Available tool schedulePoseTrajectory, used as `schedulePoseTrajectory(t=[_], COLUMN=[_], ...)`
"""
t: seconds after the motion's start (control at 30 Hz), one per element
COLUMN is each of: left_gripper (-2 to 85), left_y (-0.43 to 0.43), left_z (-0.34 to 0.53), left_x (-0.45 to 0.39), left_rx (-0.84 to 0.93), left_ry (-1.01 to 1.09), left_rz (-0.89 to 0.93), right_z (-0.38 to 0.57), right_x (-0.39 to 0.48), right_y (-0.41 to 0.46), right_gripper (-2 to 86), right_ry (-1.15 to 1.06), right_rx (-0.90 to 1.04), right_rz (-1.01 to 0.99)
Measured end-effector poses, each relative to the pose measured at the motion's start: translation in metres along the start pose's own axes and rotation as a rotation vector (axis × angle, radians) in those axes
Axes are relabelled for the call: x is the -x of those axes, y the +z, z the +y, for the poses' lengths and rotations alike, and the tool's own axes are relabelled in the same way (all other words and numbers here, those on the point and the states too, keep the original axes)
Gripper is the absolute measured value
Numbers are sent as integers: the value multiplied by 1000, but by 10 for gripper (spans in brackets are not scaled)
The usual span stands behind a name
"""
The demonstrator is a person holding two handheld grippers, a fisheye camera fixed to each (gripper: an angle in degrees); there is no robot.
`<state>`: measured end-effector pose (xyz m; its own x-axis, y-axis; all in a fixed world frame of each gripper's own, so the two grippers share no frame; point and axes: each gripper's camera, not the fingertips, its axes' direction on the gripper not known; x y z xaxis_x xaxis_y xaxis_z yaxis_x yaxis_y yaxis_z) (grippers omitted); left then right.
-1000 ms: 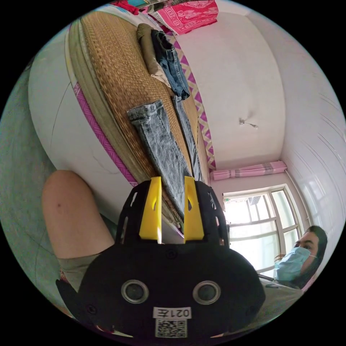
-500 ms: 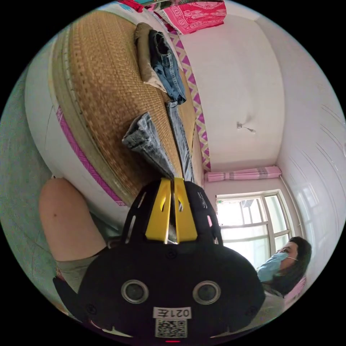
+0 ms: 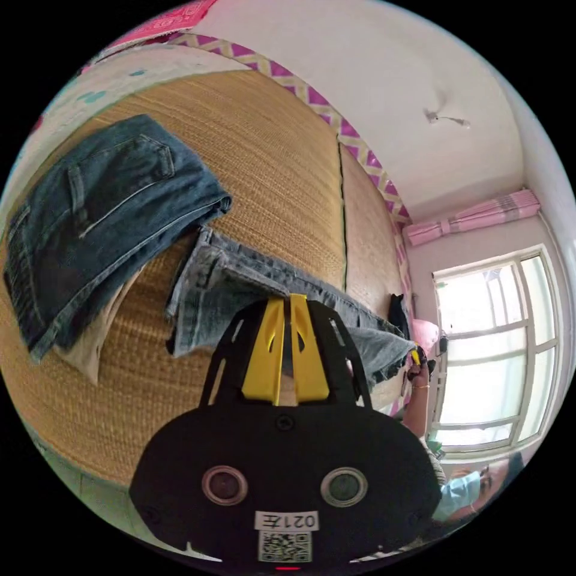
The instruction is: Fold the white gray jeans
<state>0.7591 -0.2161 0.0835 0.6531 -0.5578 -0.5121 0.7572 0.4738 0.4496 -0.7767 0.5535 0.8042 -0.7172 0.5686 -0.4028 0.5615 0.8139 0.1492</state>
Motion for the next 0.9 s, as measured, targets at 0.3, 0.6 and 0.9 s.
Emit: schedulePoseTrajectory(t=[0.3,0.6,0.9], left_gripper=[36,47,79], left_y=[76,73,203], left_z=[-51,-15,15], left_x=[57,18,-149], left_rx=[28,-49,94], left_ry=[-25,285,937], left_rz=[-56,30,-343], right_z=[-28,4,34], right_x=[-40,73,278], right_y=[34,14,262], right_gripper=[41,40,85], right_ry=[-42,-444,-1352], right_rx=[40,55,519], right_rz=[-118,-106,412])
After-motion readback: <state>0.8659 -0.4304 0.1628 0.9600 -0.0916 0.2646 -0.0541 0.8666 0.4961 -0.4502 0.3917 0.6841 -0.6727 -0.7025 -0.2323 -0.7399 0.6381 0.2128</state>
